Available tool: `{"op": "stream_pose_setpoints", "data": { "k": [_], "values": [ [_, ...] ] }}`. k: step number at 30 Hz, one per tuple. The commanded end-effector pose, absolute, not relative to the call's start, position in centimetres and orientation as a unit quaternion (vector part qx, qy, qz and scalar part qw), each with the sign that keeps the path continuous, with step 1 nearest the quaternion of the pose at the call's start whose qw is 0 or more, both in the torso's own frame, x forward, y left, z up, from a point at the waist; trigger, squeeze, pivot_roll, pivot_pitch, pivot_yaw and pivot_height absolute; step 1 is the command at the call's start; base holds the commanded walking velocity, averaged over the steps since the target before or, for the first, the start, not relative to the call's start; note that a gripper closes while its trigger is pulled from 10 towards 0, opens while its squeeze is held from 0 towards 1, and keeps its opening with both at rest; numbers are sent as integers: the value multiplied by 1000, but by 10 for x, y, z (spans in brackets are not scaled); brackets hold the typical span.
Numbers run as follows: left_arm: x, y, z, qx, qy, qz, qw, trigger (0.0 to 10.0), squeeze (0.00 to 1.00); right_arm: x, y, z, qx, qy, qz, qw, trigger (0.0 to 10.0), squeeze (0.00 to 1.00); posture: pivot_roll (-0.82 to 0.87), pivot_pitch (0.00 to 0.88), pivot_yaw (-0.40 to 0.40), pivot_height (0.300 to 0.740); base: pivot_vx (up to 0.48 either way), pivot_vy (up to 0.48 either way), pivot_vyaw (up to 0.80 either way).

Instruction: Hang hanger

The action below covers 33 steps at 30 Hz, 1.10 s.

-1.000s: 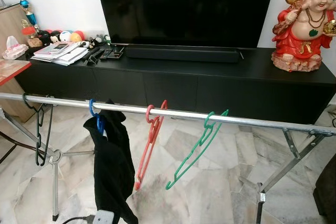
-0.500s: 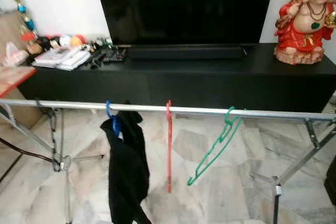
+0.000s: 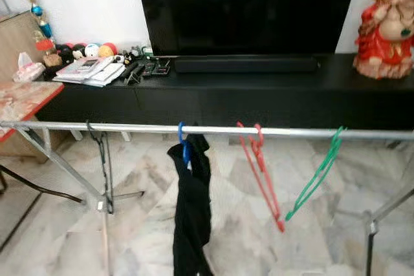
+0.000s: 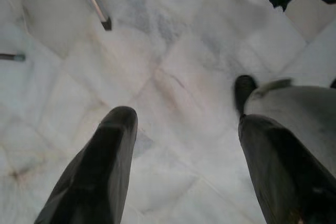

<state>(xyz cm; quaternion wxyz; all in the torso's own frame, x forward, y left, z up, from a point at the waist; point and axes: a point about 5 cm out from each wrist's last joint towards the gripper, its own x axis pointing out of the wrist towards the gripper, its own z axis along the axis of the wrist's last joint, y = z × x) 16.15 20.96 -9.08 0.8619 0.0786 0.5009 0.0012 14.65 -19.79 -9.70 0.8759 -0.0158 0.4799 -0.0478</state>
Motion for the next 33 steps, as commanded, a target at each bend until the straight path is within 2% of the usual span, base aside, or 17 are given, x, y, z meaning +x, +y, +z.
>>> {"op": "stream_pose_setpoints", "data": {
  "k": [1, 3, 22, 23, 27, 33],
  "values": [
    [160, 216, -90, 91, 502, 0, 860, 10000, 0, 151, -193, -96, -7, 475, -47, 879, 10000, 0, -3, 0, 54, 740, 0, 0, 0],
    [160, 216, -90, 87, 500, 0, 862, 10000, 0, 151, -193, -96, -5, 476, -50, 878, 10000, 0, -4, 0, 54, 740, 0, 0, 0],
    [161, 213, -90, 87, 498, -4, 863, 10000, 0, 151, -193, -96, -7, 477, -42, 878, 10000, 0, 0, 0, 51, 740, 0, 0, -705],
    [161, 211, -91, 54, 499, 20, 865, 10000, 0, 152, -195, -95, -15, 476, -38, 878, 10000, 0, -1, 0, 14, 740, 0, 0, 0],
    [160, 208, -92, 8, 501, 54, 864, 10000, 0, 154, -200, -94, -30, 474, -31, 879, 10000, 0, -1, 0, 2, 740, 0, 0, 0],
    [157, 214, -92, 10, 506, 54, 861, 10000, 0, 154, -203, -93, -38, 474, -26, 880, 10000, 0, -1, 0, -4, 740, 0, 0, 0]
  ]
}}
